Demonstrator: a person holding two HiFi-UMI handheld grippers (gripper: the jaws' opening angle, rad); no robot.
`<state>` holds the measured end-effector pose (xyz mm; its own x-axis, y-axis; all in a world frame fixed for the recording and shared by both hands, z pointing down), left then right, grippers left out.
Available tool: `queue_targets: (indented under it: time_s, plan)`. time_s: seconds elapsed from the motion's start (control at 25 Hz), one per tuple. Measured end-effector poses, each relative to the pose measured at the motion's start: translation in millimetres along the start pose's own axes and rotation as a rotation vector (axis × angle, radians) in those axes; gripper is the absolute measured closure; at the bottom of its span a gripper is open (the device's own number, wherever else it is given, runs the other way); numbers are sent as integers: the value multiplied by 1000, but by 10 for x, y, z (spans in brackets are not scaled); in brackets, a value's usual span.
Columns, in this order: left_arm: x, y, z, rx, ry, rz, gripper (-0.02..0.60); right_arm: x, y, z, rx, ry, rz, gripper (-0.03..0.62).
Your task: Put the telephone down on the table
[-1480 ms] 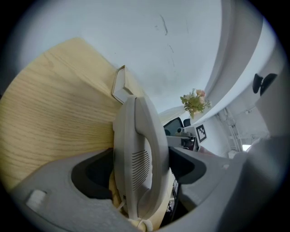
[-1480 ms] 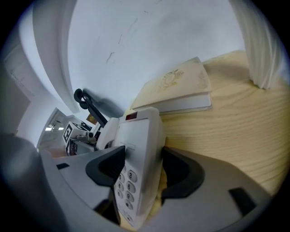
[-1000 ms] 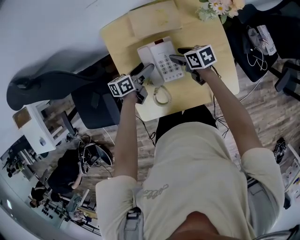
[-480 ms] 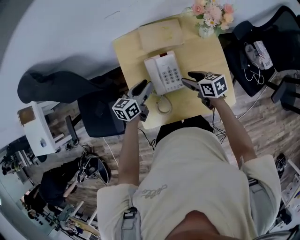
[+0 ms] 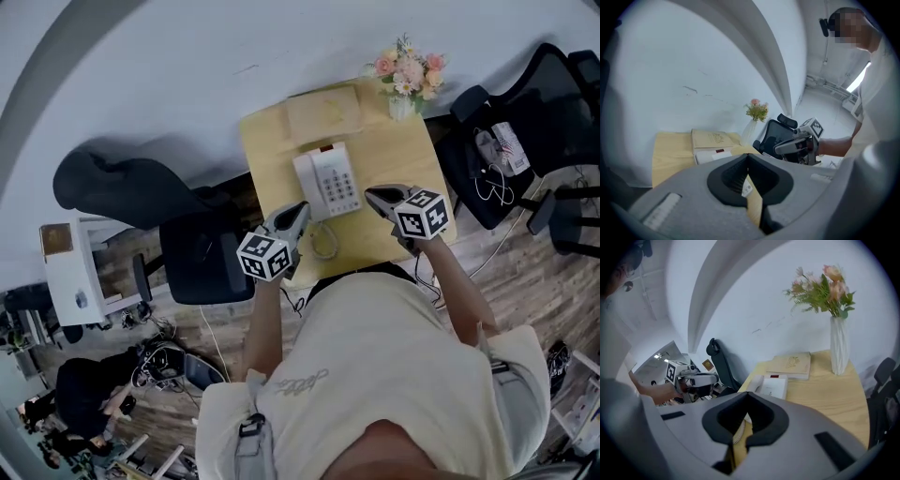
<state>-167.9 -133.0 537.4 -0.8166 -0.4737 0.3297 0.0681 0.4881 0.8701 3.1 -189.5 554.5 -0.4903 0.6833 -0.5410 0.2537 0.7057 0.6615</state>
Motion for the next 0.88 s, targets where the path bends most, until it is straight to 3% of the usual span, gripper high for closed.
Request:
queue_targets:
  time_s: [0.16, 0.44, 0.6, 0.88]
  plan:
    - [-116, -297, 128, -73, 9, -16, 565, 189, -246, 154, -51, -8, 78, 592]
    - [-268, -910, 243, -118, -23, -179, 565, 498, -822, 487, -183, -1, 203, 592]
    - [-311, -1285, 281, -138, -76, -249, 565, 638, -1102, 688, -272, 54, 324, 592]
    - [-252, -1863, 436, -271, -135, -237, 565, 822, -1458, 872, -362, 67, 389, 592]
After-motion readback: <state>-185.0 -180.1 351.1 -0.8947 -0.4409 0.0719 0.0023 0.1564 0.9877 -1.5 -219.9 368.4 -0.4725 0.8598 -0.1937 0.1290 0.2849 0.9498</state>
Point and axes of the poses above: the fingertips, and each gripper's own axes: z backward along the fingers, x to its left, y out of its underside, the point moved 3 cm from there along z, backward along the fingers, and after that the axes turned 5 degrees about -z, right-handed, at the moved point
